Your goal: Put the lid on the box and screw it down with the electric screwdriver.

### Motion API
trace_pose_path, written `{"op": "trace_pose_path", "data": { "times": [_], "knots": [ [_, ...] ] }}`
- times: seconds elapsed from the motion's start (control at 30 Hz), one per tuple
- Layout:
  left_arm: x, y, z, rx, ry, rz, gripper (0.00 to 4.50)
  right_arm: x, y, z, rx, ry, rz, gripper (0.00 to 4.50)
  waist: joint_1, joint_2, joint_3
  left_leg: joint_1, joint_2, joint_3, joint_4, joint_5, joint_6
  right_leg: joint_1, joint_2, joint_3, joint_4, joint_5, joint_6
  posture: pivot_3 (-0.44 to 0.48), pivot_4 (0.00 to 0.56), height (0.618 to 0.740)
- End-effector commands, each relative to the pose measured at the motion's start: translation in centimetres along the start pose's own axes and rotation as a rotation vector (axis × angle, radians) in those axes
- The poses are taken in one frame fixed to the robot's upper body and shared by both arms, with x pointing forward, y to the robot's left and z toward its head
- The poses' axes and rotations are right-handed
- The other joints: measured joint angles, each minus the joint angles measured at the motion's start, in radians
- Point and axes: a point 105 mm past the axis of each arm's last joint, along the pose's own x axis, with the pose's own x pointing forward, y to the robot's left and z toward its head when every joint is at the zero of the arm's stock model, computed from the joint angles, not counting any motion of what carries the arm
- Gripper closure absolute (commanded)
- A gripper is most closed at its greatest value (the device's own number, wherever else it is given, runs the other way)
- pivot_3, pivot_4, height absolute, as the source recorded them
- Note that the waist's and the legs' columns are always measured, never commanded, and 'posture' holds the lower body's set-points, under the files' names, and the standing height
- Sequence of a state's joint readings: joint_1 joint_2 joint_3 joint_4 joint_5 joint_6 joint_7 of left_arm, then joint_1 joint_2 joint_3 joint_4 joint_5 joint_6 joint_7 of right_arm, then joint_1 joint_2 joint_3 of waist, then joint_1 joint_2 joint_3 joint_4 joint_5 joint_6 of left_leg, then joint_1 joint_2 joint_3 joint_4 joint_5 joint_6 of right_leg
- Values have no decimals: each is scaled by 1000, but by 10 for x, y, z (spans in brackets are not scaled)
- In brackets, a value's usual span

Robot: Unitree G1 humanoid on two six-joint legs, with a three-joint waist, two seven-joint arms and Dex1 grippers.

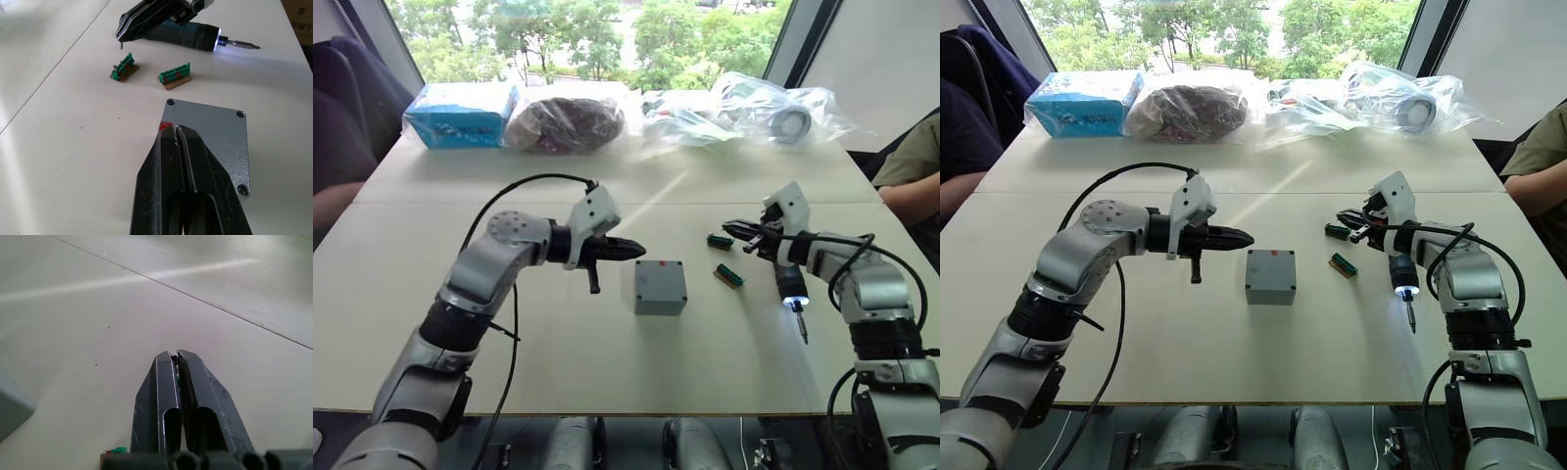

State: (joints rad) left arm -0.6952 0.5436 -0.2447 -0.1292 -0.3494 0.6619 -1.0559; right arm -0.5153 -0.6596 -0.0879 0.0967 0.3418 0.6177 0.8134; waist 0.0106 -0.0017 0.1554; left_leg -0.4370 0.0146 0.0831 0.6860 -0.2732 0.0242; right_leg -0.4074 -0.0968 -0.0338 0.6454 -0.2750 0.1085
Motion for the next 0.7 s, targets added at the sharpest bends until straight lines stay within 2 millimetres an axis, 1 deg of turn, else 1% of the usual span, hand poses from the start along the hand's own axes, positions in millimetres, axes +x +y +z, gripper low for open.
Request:
{"op": "trace_pose_path", "data": {
  "times": [0.03,0.07,0.13,0.2,0.27,0.47,0.57,0.7],
  "knots": [
    [-13,-5,6,24,-10,-19,4500,-11,35,31,-44,-70,137,4405,-1,0,0,0,0,0,0,0,0,0,0,0,0,0,0,0,150,740],
    [-16,-9,3,17,5,-38,4500,-11,50,32,-53,-65,185,4405,-1,0,0,0,0,0,0,0,0,0,0,0,0,0,0,0,150,740],
    [-21,-17,-4,2,33,-73,4500,-10,72,31,-65,-50,248,4405,-1,0,0,0,1,0,0,0,0,0,0,0,0,0,0,0,150,740],
    [-23,-20,-8,-7,48,-89,4500,-8,82,29,-67,-42,267,4405,-1,0,0,0,1,0,0,0,0,0,0,0,0,0,0,0,150,740],
    [-23,-20,-12,-8,65,-82,4500,-3,92,22,-66,-27,284,4405,4,0,0,0,0,0,0,-2,3,0,0,0,0,0,0,0,150,740],
    [-20,-18,-10,-6,54,-63,4500,-1,99,14,-56,-6,294,4405,1,0,0,0,-1,0,0,-2,4,0,0,0,0,0,0,0,150,740],
    [-18,-21,-9,-7,49,-70,4500,0,98,12,-58,-1,287,4405,0,0,0,0,0,0,0,-2,4,0,0,0,0,0,0,0,150,740],
    [-17,-19,-9,-7,44,-62,4500,1,93,10,-55,8,273,4405,2,0,0,0,0,0,0,-2,4,0,0,0,0,0,0,0,150,740]
  ]
}}
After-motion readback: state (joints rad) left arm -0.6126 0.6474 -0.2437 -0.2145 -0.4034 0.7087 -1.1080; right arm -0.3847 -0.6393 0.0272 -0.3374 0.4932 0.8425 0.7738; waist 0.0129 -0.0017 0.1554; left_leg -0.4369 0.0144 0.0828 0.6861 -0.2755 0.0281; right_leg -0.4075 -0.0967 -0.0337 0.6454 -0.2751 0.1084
